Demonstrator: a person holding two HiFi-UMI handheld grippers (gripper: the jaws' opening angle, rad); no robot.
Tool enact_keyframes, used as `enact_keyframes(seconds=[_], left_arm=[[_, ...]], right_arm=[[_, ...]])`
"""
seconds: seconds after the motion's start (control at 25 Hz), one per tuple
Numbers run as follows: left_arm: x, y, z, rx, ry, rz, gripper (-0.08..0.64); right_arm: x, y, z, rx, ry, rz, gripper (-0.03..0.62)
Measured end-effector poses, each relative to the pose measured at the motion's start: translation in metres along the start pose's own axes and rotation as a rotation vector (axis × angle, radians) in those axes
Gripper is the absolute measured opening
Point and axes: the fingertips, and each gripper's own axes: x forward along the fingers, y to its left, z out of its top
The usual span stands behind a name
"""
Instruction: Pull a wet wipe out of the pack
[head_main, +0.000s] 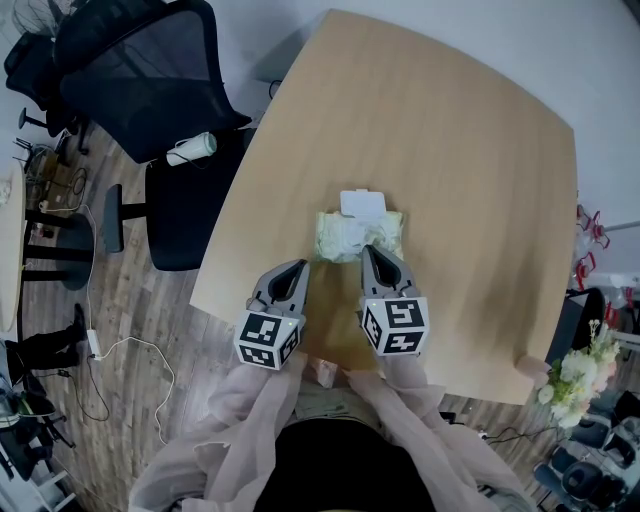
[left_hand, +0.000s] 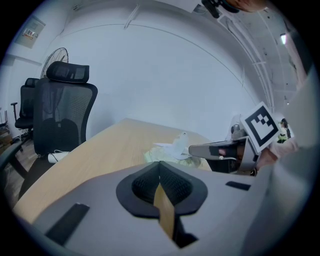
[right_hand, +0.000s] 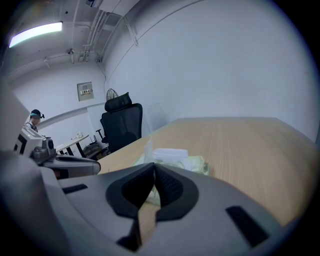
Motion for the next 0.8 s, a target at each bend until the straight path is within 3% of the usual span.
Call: enact_keyframes(seconds=[0.8], left_arm=[[-0.013,-0.003,0.000,0.009,-0.016,0.007,0.011]], right_arm=[[-0.016,0.002,-0.010,0.024,-0.011,-0.015,0.011]])
